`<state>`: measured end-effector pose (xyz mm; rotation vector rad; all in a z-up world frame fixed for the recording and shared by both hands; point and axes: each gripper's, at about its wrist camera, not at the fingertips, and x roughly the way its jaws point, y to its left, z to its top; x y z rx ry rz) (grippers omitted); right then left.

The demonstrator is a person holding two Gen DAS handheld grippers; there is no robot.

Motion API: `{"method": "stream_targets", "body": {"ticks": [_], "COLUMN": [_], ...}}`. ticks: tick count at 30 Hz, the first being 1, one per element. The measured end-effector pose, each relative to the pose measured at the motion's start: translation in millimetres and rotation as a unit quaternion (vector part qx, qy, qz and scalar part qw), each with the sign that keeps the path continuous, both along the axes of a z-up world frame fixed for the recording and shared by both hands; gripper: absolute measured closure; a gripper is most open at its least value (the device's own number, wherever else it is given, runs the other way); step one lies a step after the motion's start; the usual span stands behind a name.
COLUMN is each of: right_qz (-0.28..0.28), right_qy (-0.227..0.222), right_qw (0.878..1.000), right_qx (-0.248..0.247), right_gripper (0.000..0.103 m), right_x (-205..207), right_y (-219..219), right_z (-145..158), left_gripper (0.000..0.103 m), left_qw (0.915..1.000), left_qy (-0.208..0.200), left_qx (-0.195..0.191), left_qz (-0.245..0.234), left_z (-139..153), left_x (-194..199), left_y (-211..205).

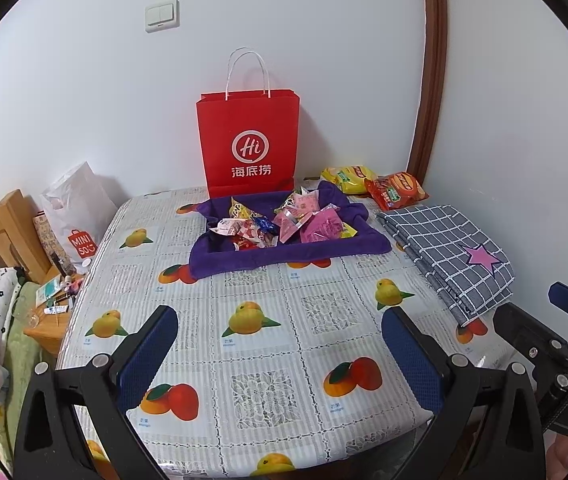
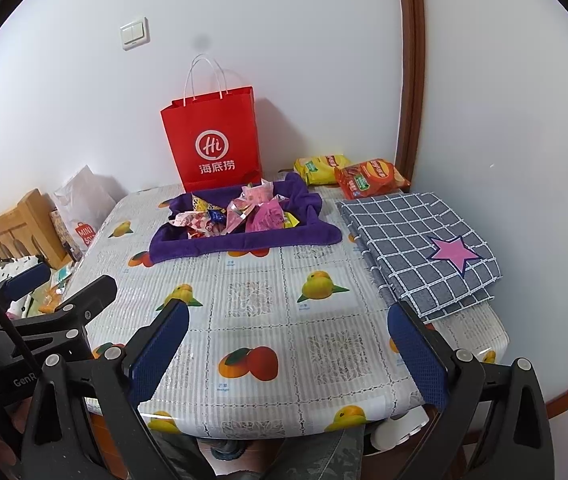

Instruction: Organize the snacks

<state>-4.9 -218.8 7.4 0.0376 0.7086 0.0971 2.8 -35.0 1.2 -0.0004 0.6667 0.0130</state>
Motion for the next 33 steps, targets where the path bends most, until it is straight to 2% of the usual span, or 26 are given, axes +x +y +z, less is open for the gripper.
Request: {"method": "stream_targets", "body": {"ticks": [33], "right_qz": [0.001], "right_qy": [-0.002], "right_qw": [1.0], "right_qx": [0.003], "right_gripper": [0.004], "right_x": [-7.3], "right_y": [0.4], "right_z": [-0.4], "left_gripper": [0.0], "left_qw": [1.0], "left_qy": [0.001], "left_qx": [-0.005], "left_qz": [-0.005], "left_z": [-2.7], "left_x": [-1.8], "left_y": [-0.5]}}
